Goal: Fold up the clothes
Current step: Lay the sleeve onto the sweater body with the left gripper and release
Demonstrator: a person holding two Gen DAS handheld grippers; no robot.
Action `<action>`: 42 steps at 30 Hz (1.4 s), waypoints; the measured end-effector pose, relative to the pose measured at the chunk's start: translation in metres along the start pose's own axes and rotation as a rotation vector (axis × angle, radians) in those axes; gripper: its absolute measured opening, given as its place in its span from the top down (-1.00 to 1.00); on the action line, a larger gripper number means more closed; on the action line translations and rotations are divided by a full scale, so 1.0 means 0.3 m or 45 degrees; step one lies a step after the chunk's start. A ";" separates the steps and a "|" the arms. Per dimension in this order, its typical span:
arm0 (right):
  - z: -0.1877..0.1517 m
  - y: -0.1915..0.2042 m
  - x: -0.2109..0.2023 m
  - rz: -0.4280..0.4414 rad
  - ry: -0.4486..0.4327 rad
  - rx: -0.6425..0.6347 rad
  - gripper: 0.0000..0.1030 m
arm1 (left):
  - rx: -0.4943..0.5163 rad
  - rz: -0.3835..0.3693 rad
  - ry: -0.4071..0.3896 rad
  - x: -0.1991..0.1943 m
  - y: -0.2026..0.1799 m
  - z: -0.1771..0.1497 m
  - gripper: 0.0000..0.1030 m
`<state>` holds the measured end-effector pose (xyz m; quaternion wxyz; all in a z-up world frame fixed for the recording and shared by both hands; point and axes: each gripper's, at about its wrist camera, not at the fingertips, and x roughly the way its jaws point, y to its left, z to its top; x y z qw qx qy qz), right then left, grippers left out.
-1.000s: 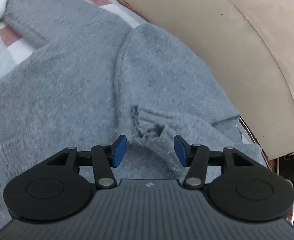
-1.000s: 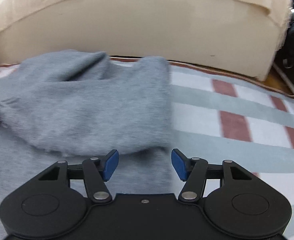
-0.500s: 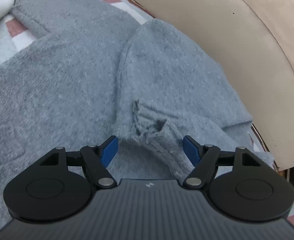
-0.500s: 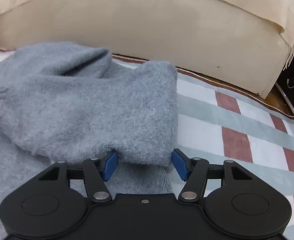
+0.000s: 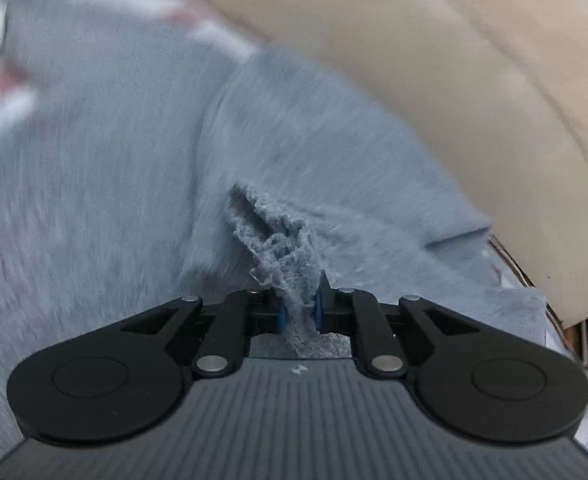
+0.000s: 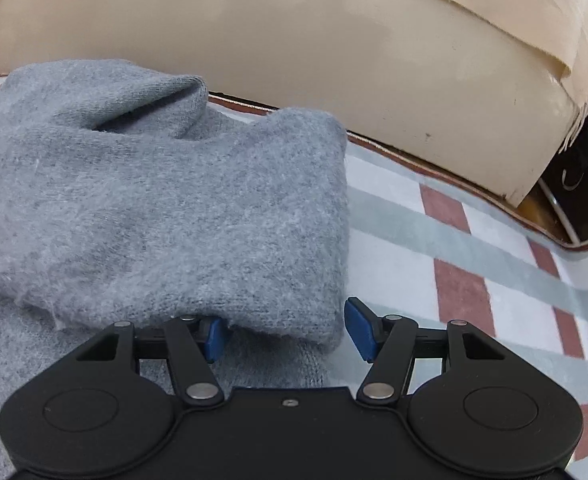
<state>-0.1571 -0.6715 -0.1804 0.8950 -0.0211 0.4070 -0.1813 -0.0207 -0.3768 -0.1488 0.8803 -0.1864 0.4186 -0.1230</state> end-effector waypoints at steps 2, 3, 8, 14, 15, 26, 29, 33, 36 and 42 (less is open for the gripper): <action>-0.007 -0.019 0.013 0.022 0.004 0.059 -0.26 | 0.098 -0.052 -0.044 -0.025 -0.065 0.033 0.78; -0.009 -0.027 0.018 0.027 0.004 0.089 -0.26 | 0.146 -0.084 -0.067 -0.038 -0.099 0.051 0.78; -0.011 -0.061 0.024 0.002 -0.018 0.188 -0.22 | 0.403 -0.323 -0.283 -0.126 -0.286 0.169 0.78; -0.026 -0.133 0.017 0.049 -0.017 0.393 -0.09 | 0.464 -0.129 -0.385 -0.077 -0.254 0.242 0.74; -0.022 -0.130 0.021 0.042 -0.012 0.379 -0.09 | 0.464 -0.093 -0.250 0.015 -0.218 0.251 0.73; -0.023 -0.104 0.033 -0.025 0.028 0.278 -0.07 | 0.587 0.288 -0.056 0.273 -0.046 0.167 0.22; -0.026 -0.100 0.038 -0.034 0.005 0.286 -0.10 | 0.501 0.353 -0.027 0.255 0.017 0.228 0.22; -0.049 -0.134 0.055 -0.059 0.028 0.429 -0.50 | 0.383 0.381 0.154 0.214 0.107 0.284 0.22; -0.063 -0.122 0.004 -0.070 0.071 0.435 -0.50 | 0.409 0.394 0.214 0.146 0.133 0.307 0.20; -0.086 -0.020 -0.225 -0.188 0.062 0.306 -0.49 | 0.334 0.186 0.274 -0.021 0.112 0.417 0.08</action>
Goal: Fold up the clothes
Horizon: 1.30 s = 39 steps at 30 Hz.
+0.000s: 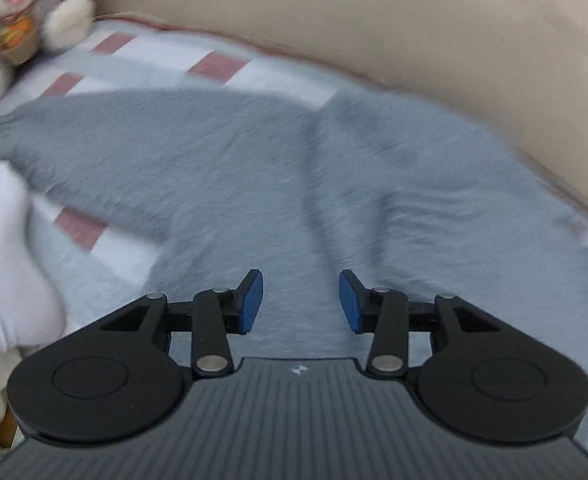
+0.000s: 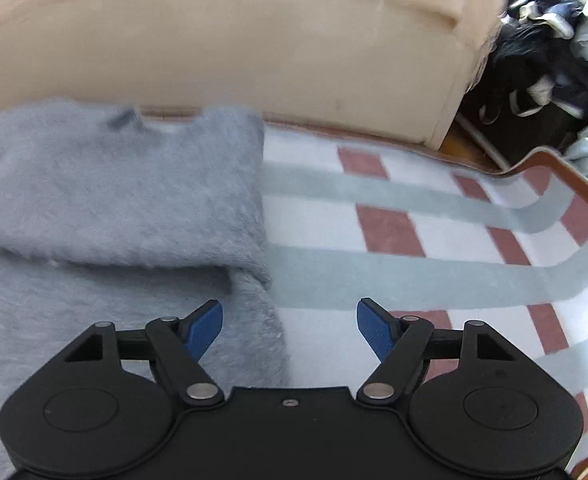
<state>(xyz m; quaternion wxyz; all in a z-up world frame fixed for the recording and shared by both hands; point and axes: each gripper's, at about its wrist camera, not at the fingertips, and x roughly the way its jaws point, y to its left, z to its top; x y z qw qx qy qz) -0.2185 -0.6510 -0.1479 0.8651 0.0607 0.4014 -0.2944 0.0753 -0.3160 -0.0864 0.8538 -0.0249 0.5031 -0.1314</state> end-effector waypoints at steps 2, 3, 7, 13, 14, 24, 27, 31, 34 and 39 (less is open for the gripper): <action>-0.014 0.004 -0.033 -0.015 0.055 0.085 -0.31 | 0.093 -0.149 0.031 -0.057 -0.005 0.022 -0.14; -0.002 0.011 -0.063 0.015 0.062 0.115 -0.28 | 0.120 -0.152 0.054 -0.092 0.002 0.031 -0.14; 0.106 0.103 -0.251 0.253 -0.142 0.136 -0.11 | 0.287 -0.030 0.056 -0.319 0.051 0.088 -0.14; 0.256 0.434 -0.444 0.623 -0.206 0.068 0.45 | 0.769 0.371 -0.039 -0.620 0.050 0.108 -0.25; 0.280 0.506 -0.458 0.671 -0.193 0.049 0.44 | 0.794 0.396 -0.066 -0.635 0.057 0.109 -0.26; 0.301 0.951 -0.533 0.902 -0.039 -0.088 0.21 | 0.308 0.355 -0.058 -0.253 0.340 0.326 -0.27; 0.255 0.983 -0.500 0.882 -0.021 -0.194 0.20 | -0.002 0.257 0.002 -0.055 0.553 0.344 -0.30; 0.186 0.975 -0.425 0.787 -0.047 -0.297 0.20 | -0.417 0.093 0.041 0.145 0.839 0.264 -0.25; 0.162 0.955 -0.344 0.757 -0.049 -0.275 0.20 | -0.632 0.026 0.036 0.225 0.975 0.208 -0.24; 0.157 0.988 -0.233 0.799 -0.008 -0.162 0.20 | -0.627 0.181 -0.004 0.227 0.976 0.209 -0.28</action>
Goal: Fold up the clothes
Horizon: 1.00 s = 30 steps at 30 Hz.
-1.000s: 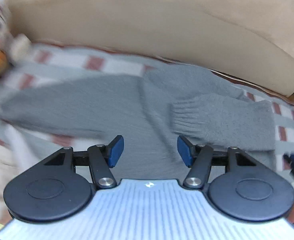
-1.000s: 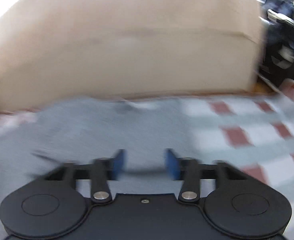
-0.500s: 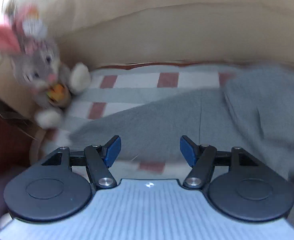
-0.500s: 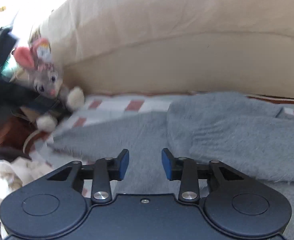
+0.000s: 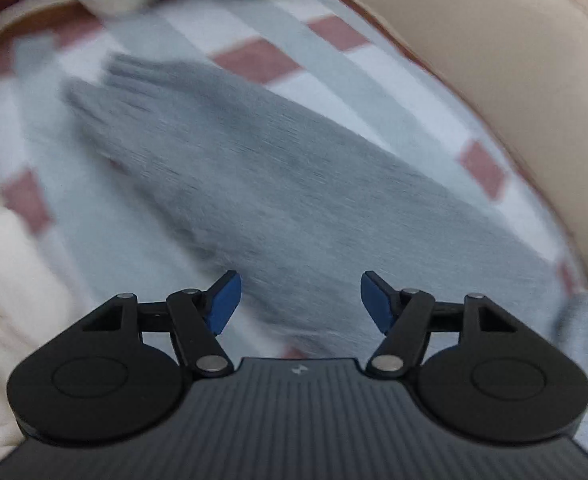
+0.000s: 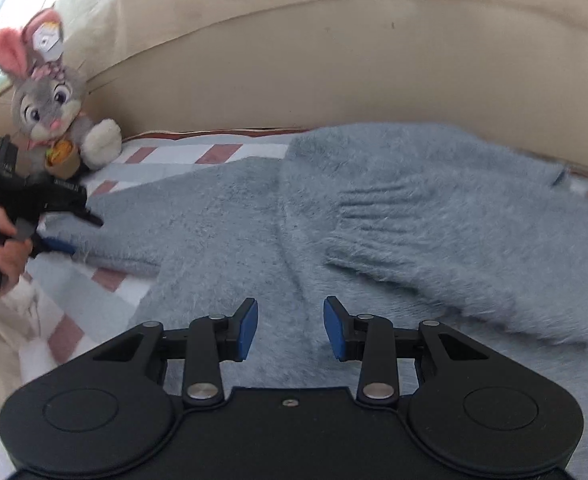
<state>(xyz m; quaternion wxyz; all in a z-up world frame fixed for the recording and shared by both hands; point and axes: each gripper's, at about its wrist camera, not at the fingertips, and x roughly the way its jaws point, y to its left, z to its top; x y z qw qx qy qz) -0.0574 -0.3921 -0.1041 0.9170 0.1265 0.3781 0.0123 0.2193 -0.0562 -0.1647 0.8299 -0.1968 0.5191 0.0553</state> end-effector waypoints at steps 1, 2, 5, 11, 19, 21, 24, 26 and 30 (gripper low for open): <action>0.001 -0.002 0.022 0.014 0.003 0.024 0.20 | -0.022 0.023 -0.013 -0.001 0.004 0.003 -0.30; -0.001 0.004 0.034 0.027 0.006 0.029 0.20 | -0.046 0.038 -0.009 0.006 0.010 0.009 -0.30; -0.015 0.030 0.045 0.081 0.022 -0.008 0.20 | -0.062 0.037 0.053 0.068 0.035 0.044 -0.30; -0.039 -0.006 0.009 0.009 -0.039 -0.166 0.20 | -0.091 -0.028 -0.040 0.093 0.054 0.028 -0.61; -0.060 -0.070 0.011 -0.070 -0.072 -0.201 0.20 | -0.138 -0.179 -0.215 0.112 0.080 -0.018 0.64; -0.063 -0.070 0.006 -0.087 -0.072 -0.232 0.20 | 0.109 -0.163 -0.188 0.107 0.017 -0.023 0.73; -0.045 -0.083 -0.006 -0.085 -0.047 -0.172 0.20 | 0.530 -0.098 -0.331 0.003 -0.143 -0.053 0.74; -0.042 -0.112 -0.005 -0.004 0.023 -0.086 0.21 | 0.613 -0.236 -0.422 -0.106 -0.246 -0.070 0.75; -0.033 -0.163 -0.052 -0.013 0.085 -0.096 0.20 | 0.827 -0.537 -0.563 -0.331 -0.491 -0.195 0.75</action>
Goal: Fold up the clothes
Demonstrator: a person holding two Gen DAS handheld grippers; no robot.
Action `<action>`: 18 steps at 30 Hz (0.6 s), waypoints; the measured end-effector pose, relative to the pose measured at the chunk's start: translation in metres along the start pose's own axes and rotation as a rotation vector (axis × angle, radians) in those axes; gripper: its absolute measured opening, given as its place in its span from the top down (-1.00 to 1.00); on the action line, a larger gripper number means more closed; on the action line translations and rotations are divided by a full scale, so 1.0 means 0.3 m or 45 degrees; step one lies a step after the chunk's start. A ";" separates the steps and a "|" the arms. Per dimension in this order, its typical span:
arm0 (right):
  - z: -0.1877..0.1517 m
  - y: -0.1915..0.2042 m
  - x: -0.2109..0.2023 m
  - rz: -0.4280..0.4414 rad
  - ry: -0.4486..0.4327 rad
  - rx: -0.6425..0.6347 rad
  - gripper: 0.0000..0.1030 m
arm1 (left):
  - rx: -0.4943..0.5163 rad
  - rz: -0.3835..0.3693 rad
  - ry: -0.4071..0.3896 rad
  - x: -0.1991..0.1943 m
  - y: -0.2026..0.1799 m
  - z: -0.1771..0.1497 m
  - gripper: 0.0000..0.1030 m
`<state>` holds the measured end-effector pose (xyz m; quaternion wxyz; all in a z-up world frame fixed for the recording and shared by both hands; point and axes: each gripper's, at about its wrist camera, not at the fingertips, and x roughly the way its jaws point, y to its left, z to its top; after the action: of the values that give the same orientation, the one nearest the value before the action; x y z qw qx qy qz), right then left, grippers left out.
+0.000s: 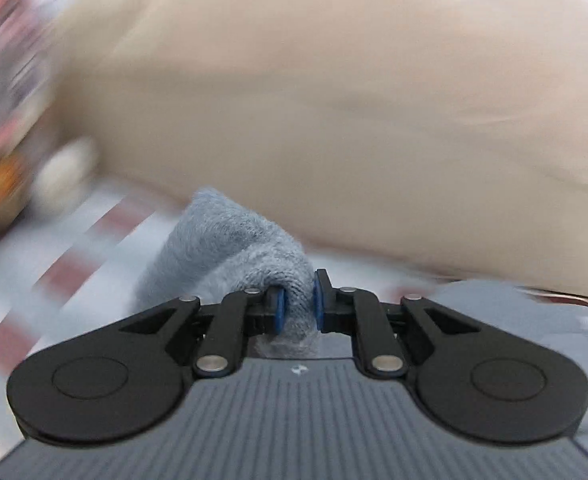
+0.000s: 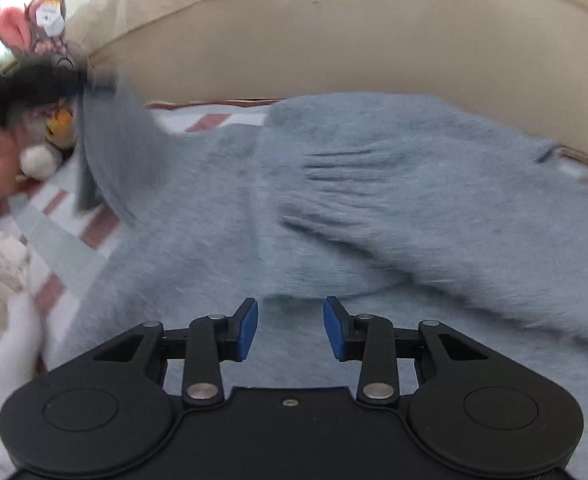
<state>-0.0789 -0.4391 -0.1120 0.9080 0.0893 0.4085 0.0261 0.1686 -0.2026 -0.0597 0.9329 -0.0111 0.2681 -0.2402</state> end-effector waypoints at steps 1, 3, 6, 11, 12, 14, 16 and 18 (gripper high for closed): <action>0.002 -0.014 -0.020 -0.024 0.004 -0.022 0.20 | 0.074 -0.066 -0.013 -0.018 -0.097 0.014 0.74; 0.000 -0.067 -0.080 -0.064 -0.006 -0.077 0.20 | 0.161 -0.219 -0.003 -0.040 -0.266 0.017 0.73; -0.025 -0.158 -0.144 -0.138 -0.020 -0.129 0.20 | 0.198 -0.439 0.109 -0.012 -0.464 -0.061 0.62; -0.085 -0.343 -0.151 -0.215 -0.061 0.030 0.20 | 0.111 -0.418 0.462 0.155 -0.629 -0.298 -0.13; -0.088 -0.380 -0.141 -0.163 -0.083 0.126 0.20 | 0.084 -0.391 0.494 0.163 -0.639 -0.341 -0.13; -0.083 -0.427 -0.122 -0.077 -0.119 0.267 0.20 | 0.030 -0.336 0.462 0.107 -0.642 -0.402 -0.13; -0.072 -0.429 -0.109 -0.013 -0.179 0.315 0.20 | -0.045 -0.293 0.399 0.013 -0.606 -0.433 -0.14; -0.071 -0.416 -0.098 0.023 -0.214 0.313 0.20 | -0.184 -0.271 0.313 -0.053 -0.529 -0.442 -0.21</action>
<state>-0.1175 -0.5621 -0.1272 0.9209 0.2054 0.3305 -0.0235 0.0196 -0.3214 -0.1418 0.8592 -0.0768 0.3940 -0.3173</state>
